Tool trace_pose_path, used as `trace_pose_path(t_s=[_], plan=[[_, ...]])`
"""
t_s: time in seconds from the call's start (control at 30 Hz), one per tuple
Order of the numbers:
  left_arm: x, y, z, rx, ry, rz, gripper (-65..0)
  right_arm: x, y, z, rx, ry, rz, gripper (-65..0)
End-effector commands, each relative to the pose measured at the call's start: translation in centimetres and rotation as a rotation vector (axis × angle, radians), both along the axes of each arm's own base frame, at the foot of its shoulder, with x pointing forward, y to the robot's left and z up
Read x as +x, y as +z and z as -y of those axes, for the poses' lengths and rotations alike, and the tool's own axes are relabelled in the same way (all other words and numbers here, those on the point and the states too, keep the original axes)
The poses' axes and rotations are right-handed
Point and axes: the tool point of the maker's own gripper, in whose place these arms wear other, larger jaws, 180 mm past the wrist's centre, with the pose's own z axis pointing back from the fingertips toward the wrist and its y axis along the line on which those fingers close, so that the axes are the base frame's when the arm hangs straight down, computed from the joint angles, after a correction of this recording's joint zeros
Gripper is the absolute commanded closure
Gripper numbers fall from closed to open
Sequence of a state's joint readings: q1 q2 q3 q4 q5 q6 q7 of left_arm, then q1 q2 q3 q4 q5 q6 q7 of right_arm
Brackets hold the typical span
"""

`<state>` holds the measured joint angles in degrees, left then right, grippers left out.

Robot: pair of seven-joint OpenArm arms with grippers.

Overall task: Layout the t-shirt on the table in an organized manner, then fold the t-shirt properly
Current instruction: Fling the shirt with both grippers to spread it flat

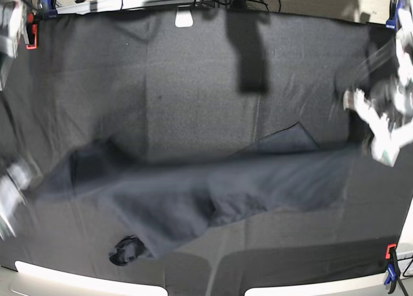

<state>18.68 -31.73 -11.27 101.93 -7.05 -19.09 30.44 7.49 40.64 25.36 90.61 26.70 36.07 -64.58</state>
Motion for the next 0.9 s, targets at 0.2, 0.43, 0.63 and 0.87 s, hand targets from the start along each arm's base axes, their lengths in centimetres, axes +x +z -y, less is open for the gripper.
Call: trace_pose_path(t_s=[0.2, 0.43, 0.63, 0.87], plan=[[-4.5, -1.5, 0.9, -0.001, -0.038, -0.078, 0.0, -6.5, -3.3, 2.3, 0.027, -0.05, -0.108, 0.0], [-5.4, -1.9, 1.2, -0.013, -0.05, -0.082, 0.0, -7.0, -4.2, -0.7, 0.209, -0.001, -0.076, 0.0], [-4.4, -1.0, 1.6, -0.029, -0.059, -0.032, 0.0, -5.2, -3.1, -8.7, 0.489, 0.187, 0.041, 0.0], [-3.0, -0.1, 1.6, -0.028, -0.06, 0.007, 0.0, -5.1, -0.9, -21.0, 0.45, 0.521, 0.116, 0.0]])
